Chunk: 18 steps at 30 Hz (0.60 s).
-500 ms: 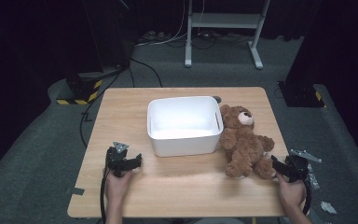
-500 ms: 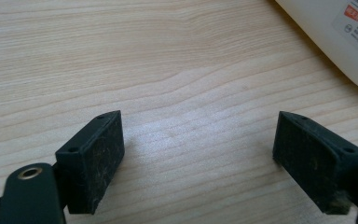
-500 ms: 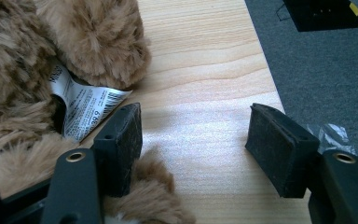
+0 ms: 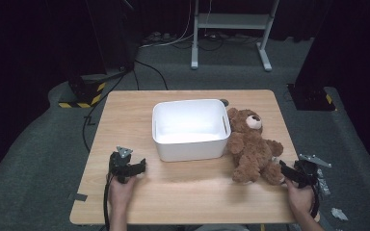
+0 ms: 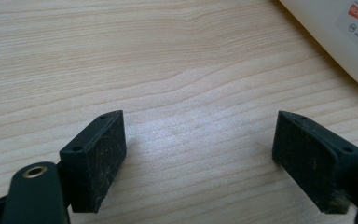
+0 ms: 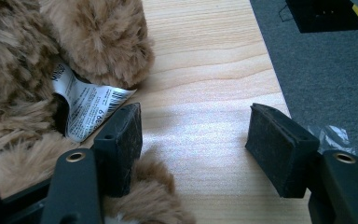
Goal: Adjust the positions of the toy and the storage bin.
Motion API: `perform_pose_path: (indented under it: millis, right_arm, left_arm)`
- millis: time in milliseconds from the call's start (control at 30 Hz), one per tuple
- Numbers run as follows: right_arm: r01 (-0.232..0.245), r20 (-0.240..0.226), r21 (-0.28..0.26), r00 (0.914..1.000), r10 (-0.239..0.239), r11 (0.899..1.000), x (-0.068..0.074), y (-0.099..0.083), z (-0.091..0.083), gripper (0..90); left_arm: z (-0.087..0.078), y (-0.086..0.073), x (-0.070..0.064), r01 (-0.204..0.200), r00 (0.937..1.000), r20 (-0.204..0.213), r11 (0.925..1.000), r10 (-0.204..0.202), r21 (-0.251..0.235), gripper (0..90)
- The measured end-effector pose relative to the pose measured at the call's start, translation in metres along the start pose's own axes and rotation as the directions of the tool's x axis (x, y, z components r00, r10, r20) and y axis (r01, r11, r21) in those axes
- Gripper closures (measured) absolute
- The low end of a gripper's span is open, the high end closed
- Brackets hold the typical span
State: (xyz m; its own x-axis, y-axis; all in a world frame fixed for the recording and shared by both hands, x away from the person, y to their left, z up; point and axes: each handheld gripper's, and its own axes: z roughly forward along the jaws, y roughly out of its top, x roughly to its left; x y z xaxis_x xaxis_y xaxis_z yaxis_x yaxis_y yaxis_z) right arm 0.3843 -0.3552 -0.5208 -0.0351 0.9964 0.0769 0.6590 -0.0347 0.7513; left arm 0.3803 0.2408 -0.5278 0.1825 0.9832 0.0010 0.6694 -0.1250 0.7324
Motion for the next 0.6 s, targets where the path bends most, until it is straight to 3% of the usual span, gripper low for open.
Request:
perform_pose_path:
  millis: [267, 433, 600]
  right_arm:
    - [-0.002, 0.009, 0.003, 1.0000, 0.002, 1.000, 0.0016, 0.0002, 0.0003, 34.8]
    - [-0.032, -0.031, -0.001, 0.9990, 0.032, 0.999, -0.0036, -0.0003, -0.0015, 34.3]
    - [-0.031, 0.001, 0.017, 0.9995, 0.031, 0.999, -0.0050, -0.0008, -0.0044, 28.8]
  left_arm:
    - [0.0000, 0.0000, -0.0002, 0.001, 1.0000, 0.000, 1.0000, -0.001, 0.000, 17.4]
    - [-0.0004, -0.0003, -0.0004, 0.003, 1.0000, -0.004, 1.0000, -0.003, 0.001, 17.4]
    - [-0.0005, -0.0006, -0.0008, 0.008, 1.0000, -0.006, 1.0000, -0.008, -0.003, 17.4]
